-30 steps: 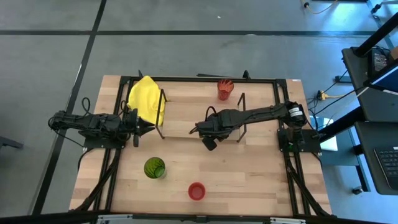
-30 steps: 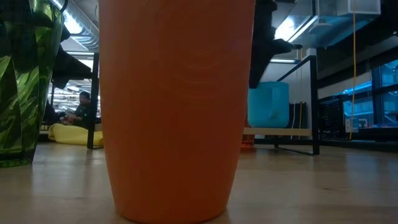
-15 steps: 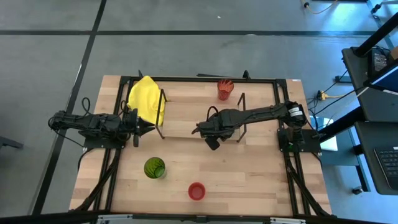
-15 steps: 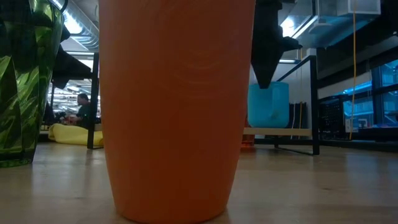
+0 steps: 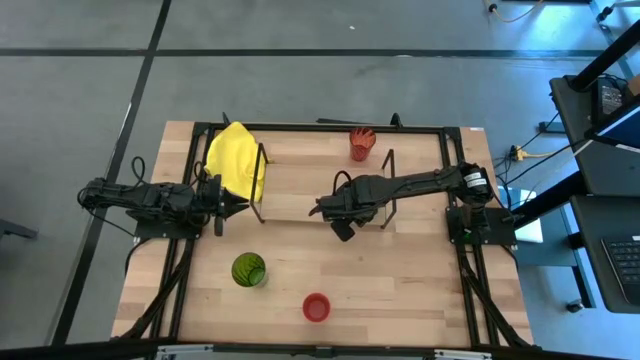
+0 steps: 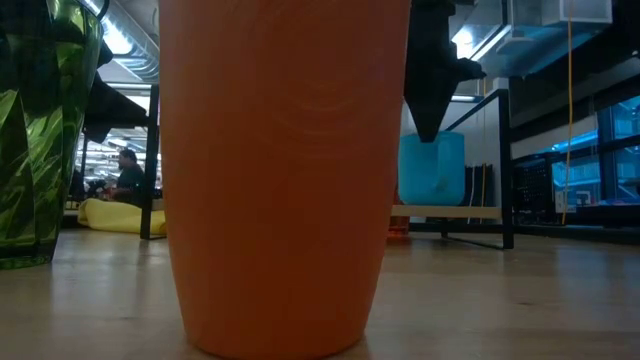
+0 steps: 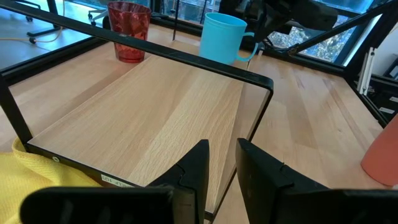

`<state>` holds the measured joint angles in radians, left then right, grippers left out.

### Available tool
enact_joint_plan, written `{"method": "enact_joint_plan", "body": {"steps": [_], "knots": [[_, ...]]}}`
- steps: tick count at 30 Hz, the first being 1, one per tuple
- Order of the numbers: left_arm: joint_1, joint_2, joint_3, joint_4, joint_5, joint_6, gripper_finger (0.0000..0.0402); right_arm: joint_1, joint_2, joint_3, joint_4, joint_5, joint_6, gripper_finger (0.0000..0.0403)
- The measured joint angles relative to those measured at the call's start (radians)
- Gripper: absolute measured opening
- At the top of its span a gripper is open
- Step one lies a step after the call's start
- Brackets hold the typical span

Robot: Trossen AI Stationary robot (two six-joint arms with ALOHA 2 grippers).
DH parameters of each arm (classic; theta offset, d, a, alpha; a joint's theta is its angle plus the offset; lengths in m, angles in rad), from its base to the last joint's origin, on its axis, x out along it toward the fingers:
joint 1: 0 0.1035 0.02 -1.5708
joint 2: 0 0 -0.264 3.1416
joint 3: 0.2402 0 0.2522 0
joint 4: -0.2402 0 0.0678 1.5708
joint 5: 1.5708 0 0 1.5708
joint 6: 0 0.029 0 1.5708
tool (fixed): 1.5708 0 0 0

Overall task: Stack small to large cups/mugs on shelf
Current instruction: Put the blue mug on the shelf

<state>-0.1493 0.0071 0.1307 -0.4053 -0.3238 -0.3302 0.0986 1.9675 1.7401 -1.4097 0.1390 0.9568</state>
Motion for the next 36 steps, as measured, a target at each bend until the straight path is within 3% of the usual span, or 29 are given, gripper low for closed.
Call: {"method": "enact_joint_plan", "body": {"steps": [36], "knots": [[0.0, 0.0, 0.0, 0.0, 0.0, 0.0, 0.0075, 0.0, 0.0, 0.0, -0.017, 0.01, -0.019, 0.0002]]}}
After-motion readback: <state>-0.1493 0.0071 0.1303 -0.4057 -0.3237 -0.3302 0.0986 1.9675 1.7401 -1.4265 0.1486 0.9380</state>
